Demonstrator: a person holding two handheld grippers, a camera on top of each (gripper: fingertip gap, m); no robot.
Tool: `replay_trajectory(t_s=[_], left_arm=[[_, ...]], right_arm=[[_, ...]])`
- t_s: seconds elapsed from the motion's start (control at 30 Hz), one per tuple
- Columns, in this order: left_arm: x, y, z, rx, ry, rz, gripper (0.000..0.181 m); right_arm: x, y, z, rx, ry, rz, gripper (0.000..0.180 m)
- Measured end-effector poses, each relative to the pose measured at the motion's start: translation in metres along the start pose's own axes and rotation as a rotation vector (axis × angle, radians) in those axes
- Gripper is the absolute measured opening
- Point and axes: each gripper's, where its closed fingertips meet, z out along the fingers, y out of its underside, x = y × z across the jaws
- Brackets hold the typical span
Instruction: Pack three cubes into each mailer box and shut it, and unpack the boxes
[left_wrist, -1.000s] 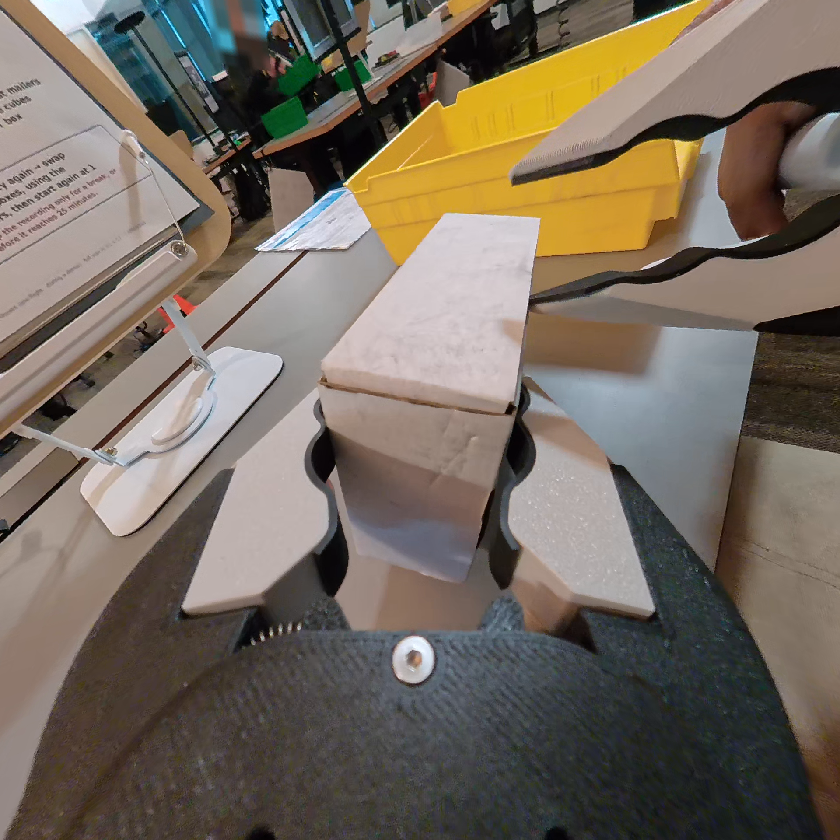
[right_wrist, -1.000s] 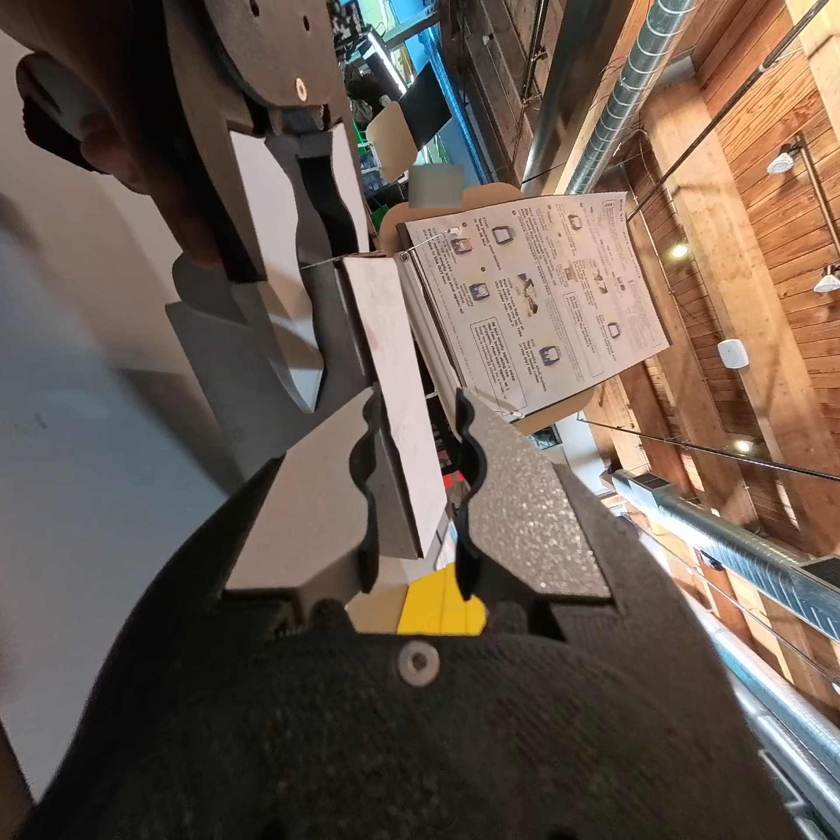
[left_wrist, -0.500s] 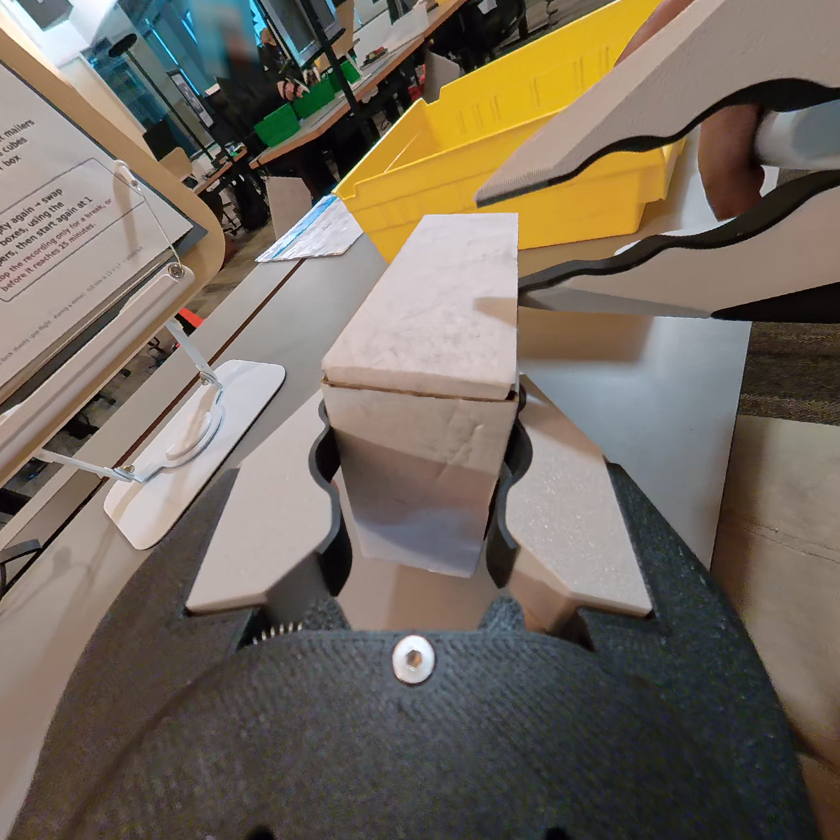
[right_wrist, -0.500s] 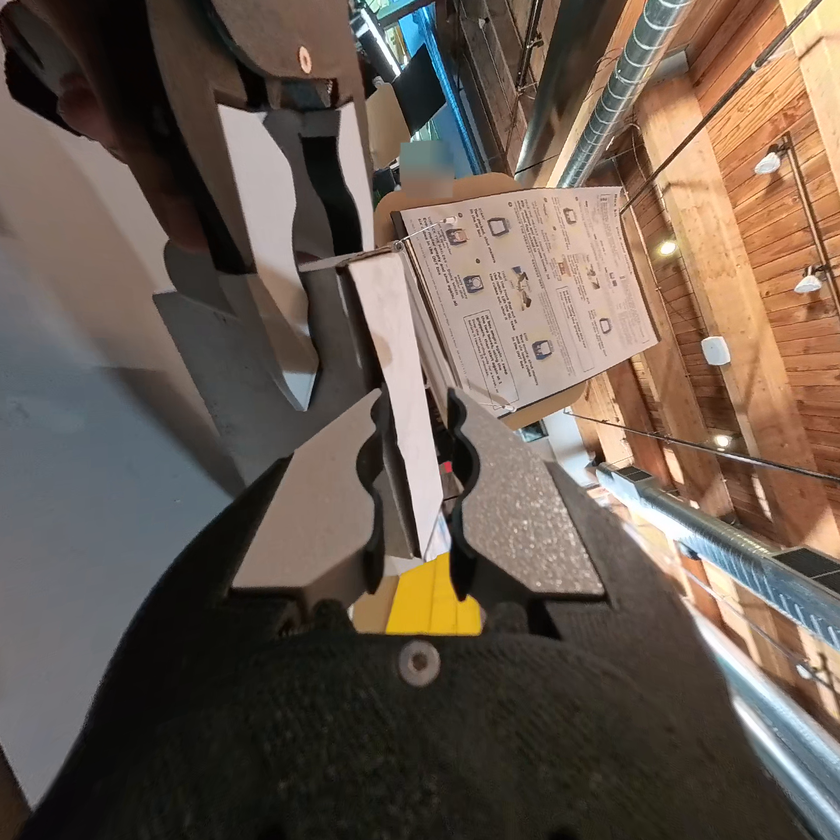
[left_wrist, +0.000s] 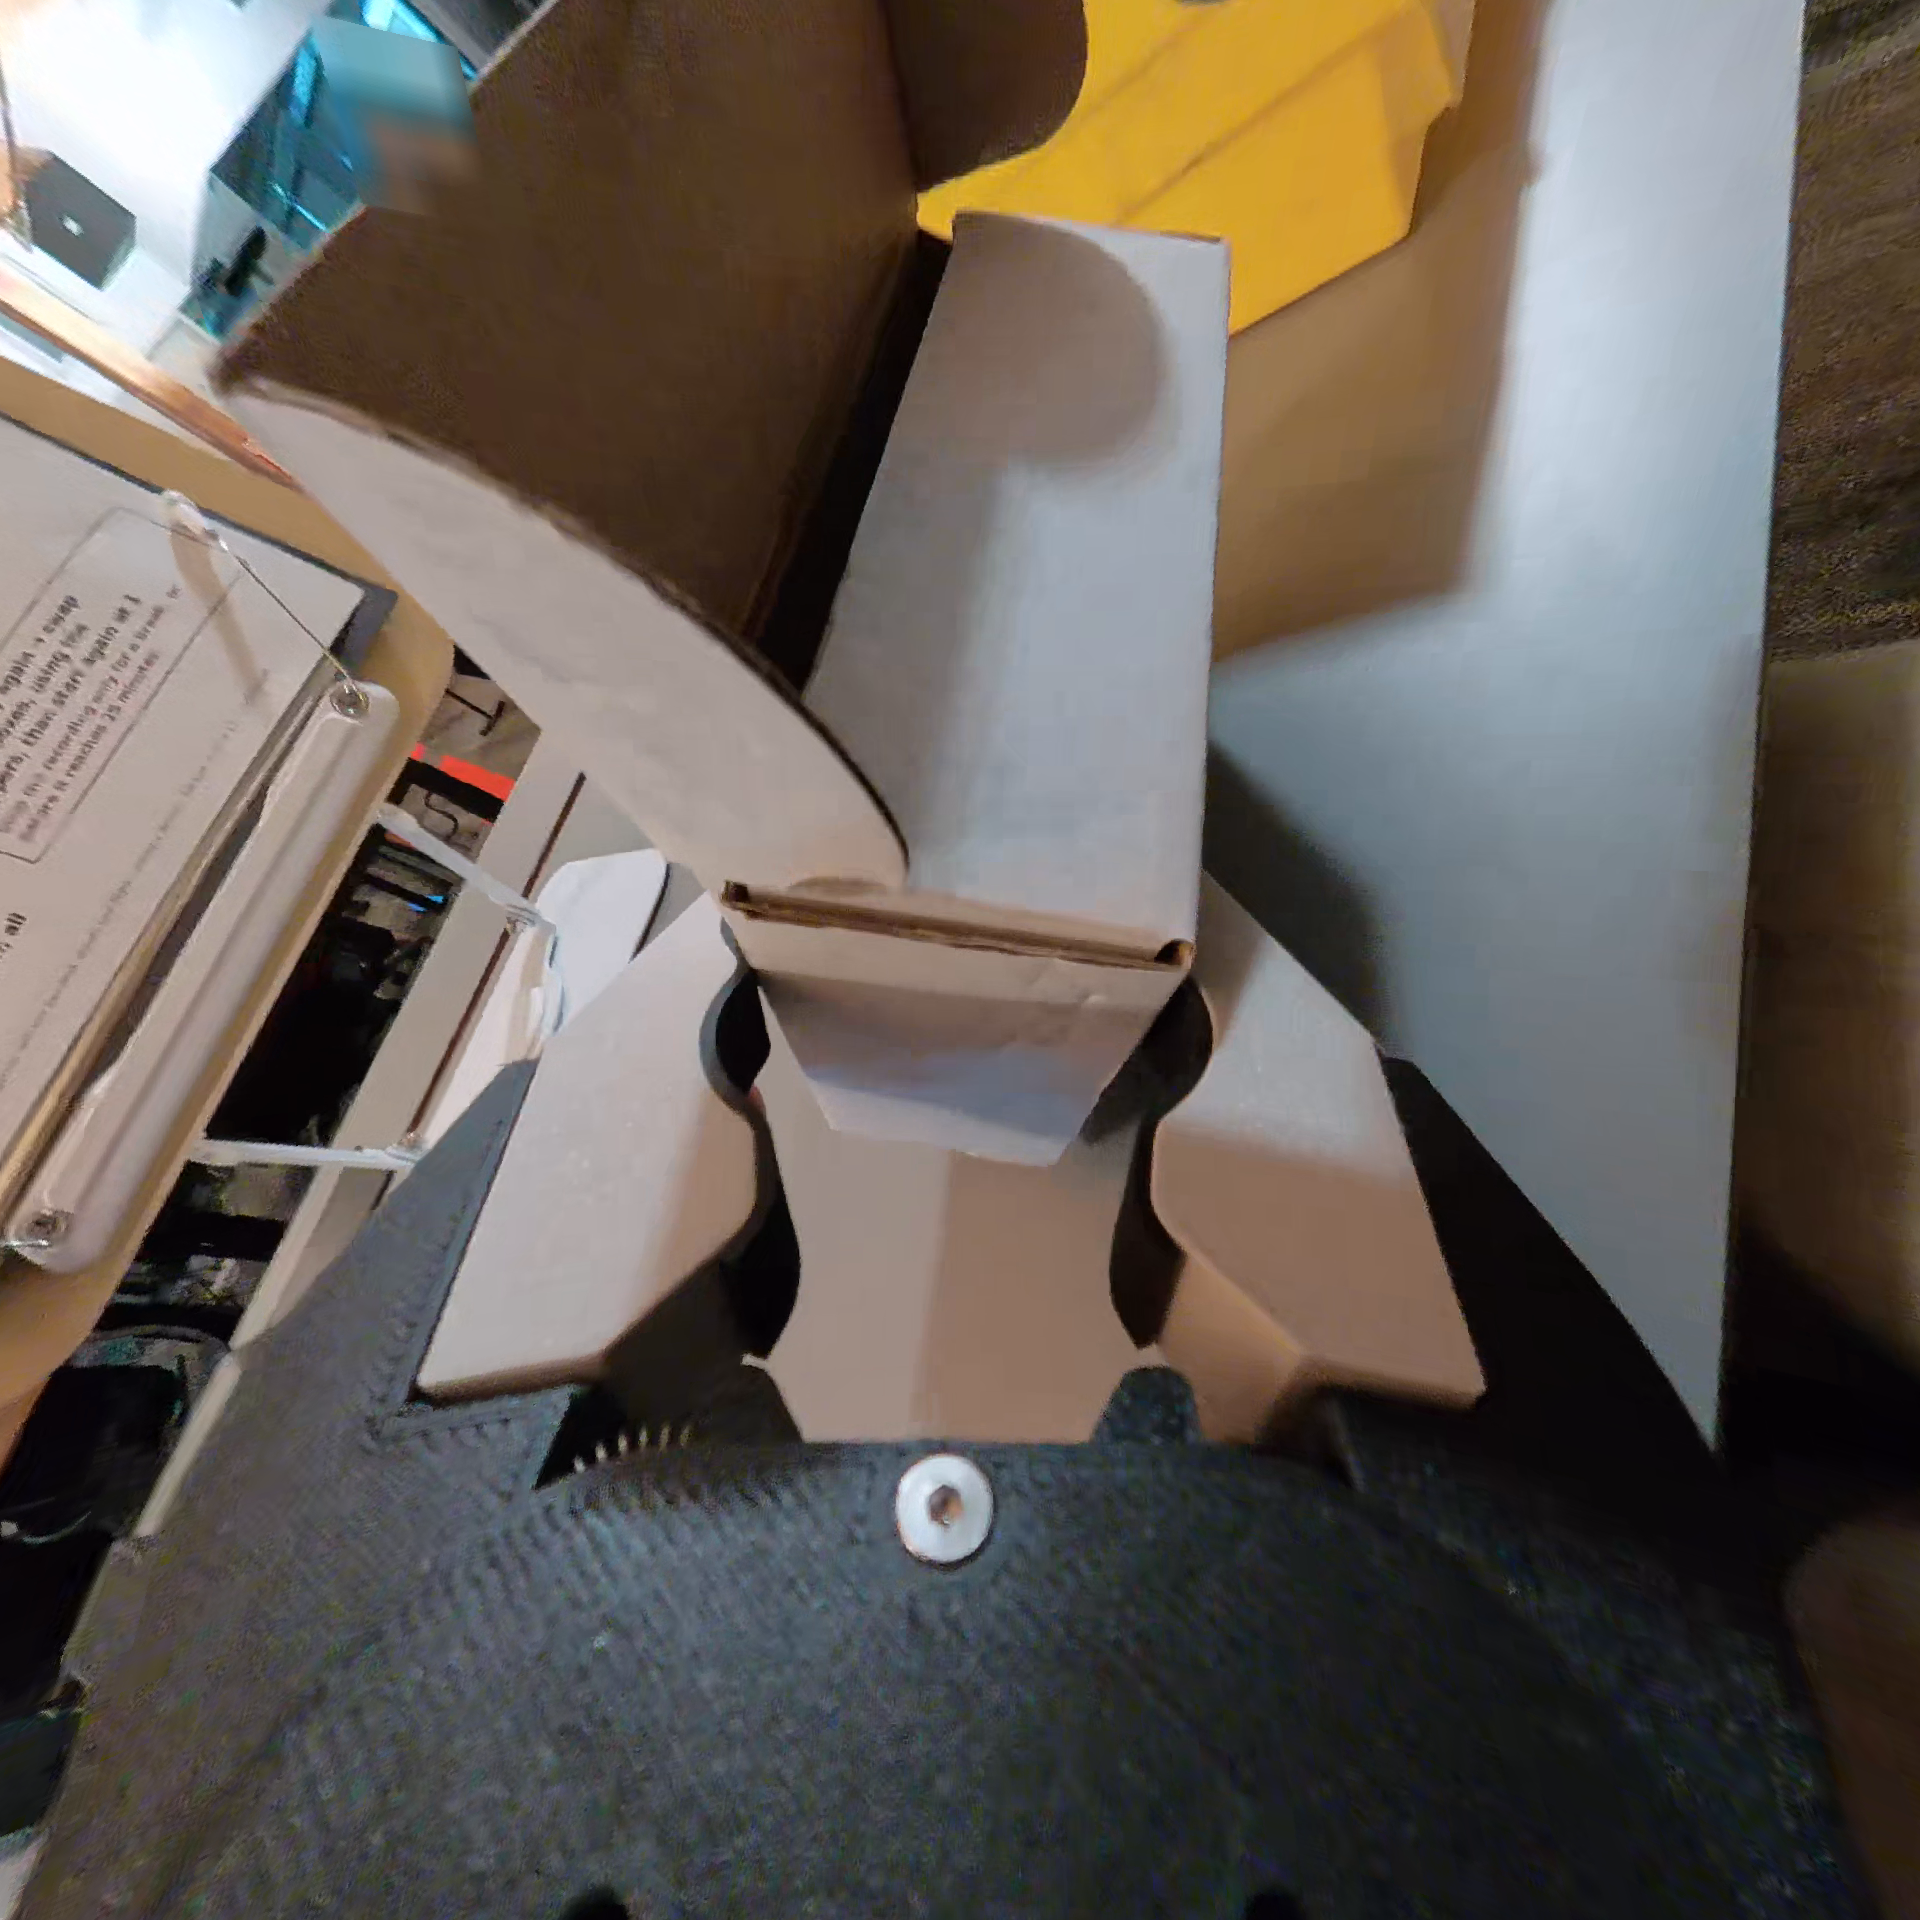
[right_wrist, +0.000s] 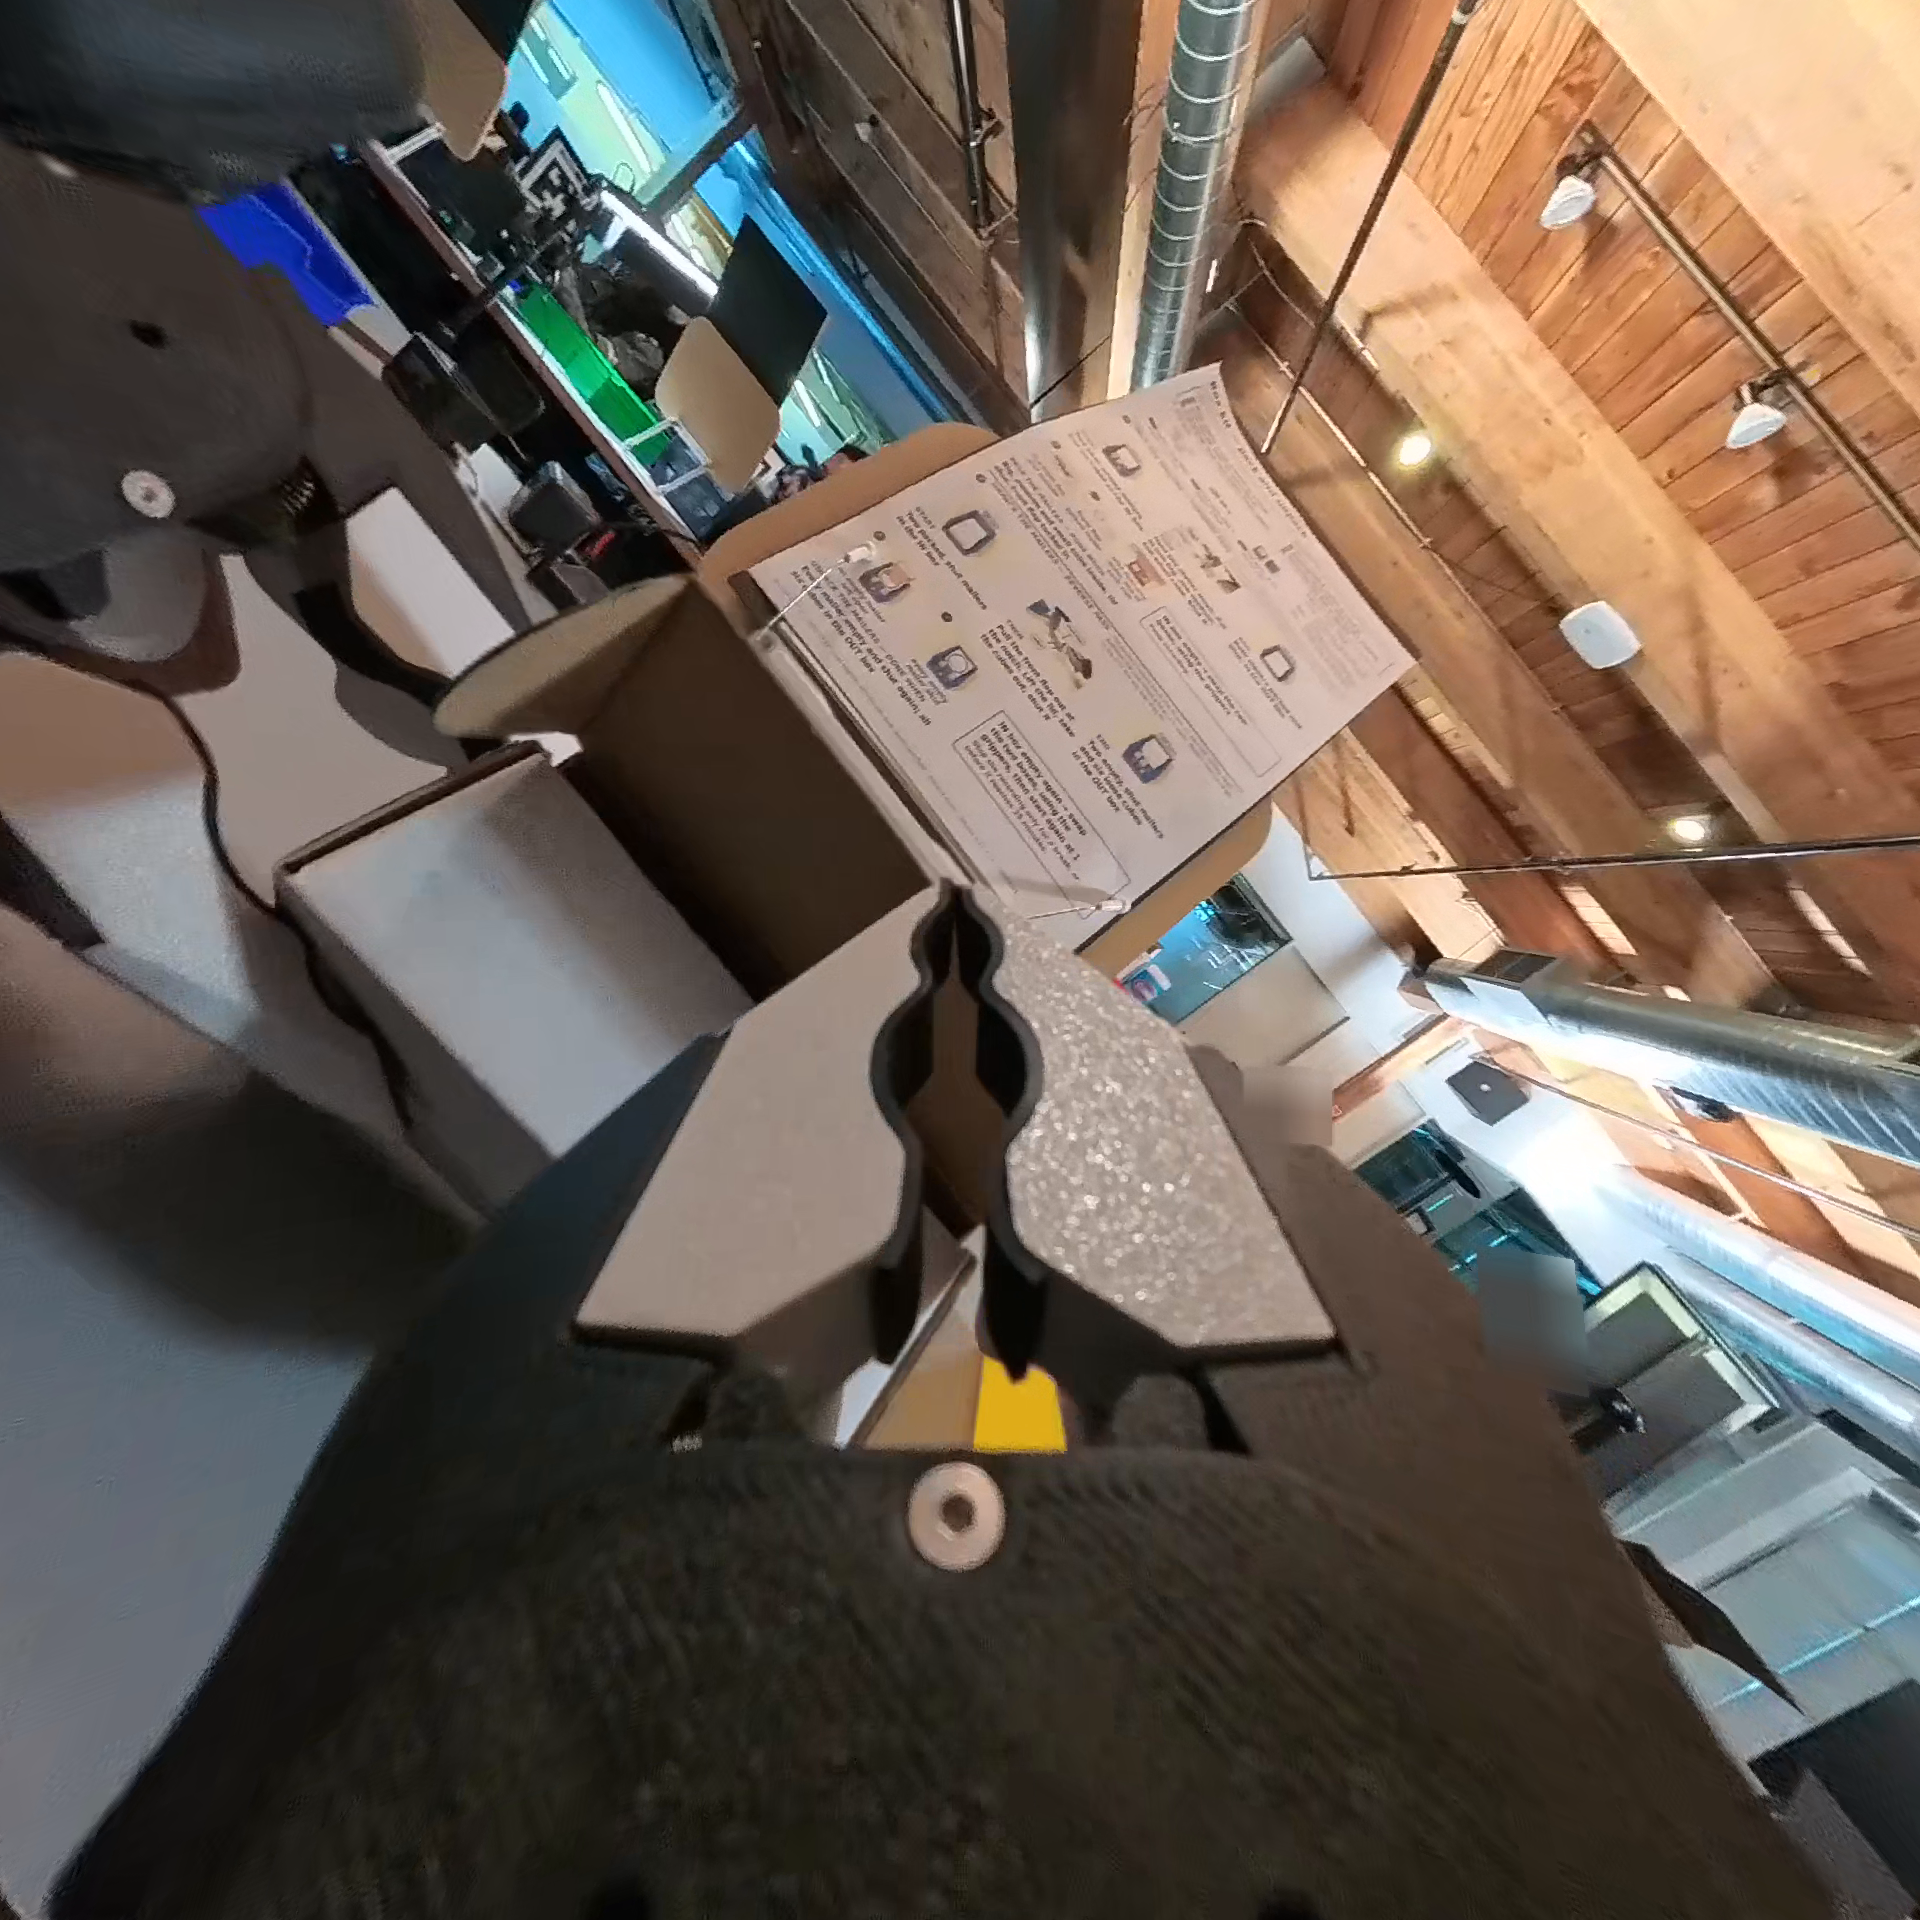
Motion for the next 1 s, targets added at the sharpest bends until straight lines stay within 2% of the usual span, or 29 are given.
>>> replay_trajectory(t_s=[0.1,0.17,0.23,0.37,0.5,0.63,0.67,0.73,0.77,0.83,0.93,1.0], left_arm=[[-0.001,0.007,0.0,0.015,0.034,-0.074,0.075],[0.001,0.003,-0.004,0.07,0.06,-0.091,0.082],[-0.001,-0.005,-0.011,0.143,0.057,-0.092,0.088],[-0.009,-0.033,-0.029,0.31,0.069,-0.182,0.089],[-0.019,-0.046,-0.039,0.379,0.076,-0.288,0.075],[-0.033,-0.045,-0.041,0.389,0.004,-0.318,0.038],[-0.034,-0.044,-0.041,0.387,-0.006,-0.321,0.03],[-0.037,-0.043,-0.04,0.376,-0.025,-0.336,0.029],[-0.039,-0.042,-0.039,0.371,-0.033,-0.346,0.028],[-0.039,-0.044,-0.039,0.375,-0.029,-0.363,0.028],[-0.037,-0.046,-0.04,0.379,-0.017,-0.354,0.028],[-0.038,-0.048,-0.042,0.388,-0.019,-0.359,0.026]], right_arm=[[-0.002,0.003,0.0,-0.013,-0.008,-0.019,0.0],[-0.002,0.003,0.0,-0.01,-0.008,-0.017,0.0],[-0.002,0.004,0.0,-0.01,-0.013,-0.008,0.0],[-0.003,0.003,0.0,-0.005,-0.013,-0.011,0.0],[-0.002,-0.007,-0.004,0.047,-0.021,0.018,0.0],[-0.03,-0.056,-0.027,0.252,-0.215,0.141,0.0],[-0.04,-0.058,-0.028,0.236,-0.262,0.175,0.0],[-0.057,-0.04,-0.019,0.094,-0.32,0.21,0.0],[-0.061,-0.024,-0.012,0.004,-0.314,0.216,0.0],[-0.056,-0.008,-0.004,-0.056,-0.274,0.26,0.0],[-0.04,0.018,0.002,-0.157,-0.207,0.429,0.0],[-0.047,0.04,0.004,-0.263,-0.237,0.525,0.002]])
